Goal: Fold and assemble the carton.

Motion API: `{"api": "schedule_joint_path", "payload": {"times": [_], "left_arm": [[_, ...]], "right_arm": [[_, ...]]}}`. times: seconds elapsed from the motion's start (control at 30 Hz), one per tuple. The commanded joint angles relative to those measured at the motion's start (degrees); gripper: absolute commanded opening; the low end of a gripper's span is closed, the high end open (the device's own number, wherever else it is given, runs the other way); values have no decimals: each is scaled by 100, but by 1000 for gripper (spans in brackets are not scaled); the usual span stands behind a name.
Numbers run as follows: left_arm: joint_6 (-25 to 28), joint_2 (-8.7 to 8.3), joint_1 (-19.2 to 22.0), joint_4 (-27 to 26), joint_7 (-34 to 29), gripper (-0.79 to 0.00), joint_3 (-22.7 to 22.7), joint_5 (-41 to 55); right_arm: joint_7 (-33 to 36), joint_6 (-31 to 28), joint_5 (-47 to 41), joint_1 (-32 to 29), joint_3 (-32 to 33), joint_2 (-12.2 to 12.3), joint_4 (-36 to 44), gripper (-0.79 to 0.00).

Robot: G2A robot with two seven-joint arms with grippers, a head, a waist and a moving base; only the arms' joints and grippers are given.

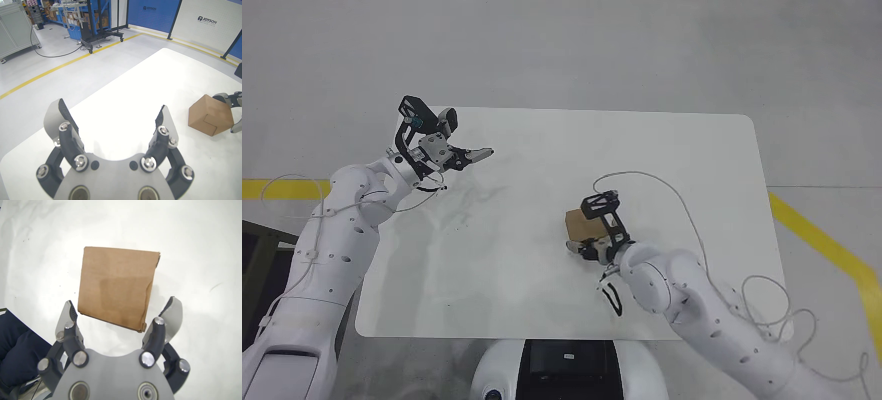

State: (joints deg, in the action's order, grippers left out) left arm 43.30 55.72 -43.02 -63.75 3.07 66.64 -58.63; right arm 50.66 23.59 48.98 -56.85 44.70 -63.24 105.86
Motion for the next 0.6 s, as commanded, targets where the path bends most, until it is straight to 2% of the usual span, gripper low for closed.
{"api": "schedule_joint_path", "payload": {"times": [0.0,0.17,0.27,0.57], "left_arm": [[0,0,0,0,0,0,0,0],[0,0,0,0,0,0,0,0],[0,0,0,0,0,0,0,0],[0,0,0,0,0,0,0,0]], "right_arm": [[7,22,98,-27,13,-9,8,-471],[22,13,171,-116,132,-20,119,-459],[-23,-41,-92,-222,361,-15,286,-449],[144,-882,-2405,-487,1483,18,453,-400]]}}
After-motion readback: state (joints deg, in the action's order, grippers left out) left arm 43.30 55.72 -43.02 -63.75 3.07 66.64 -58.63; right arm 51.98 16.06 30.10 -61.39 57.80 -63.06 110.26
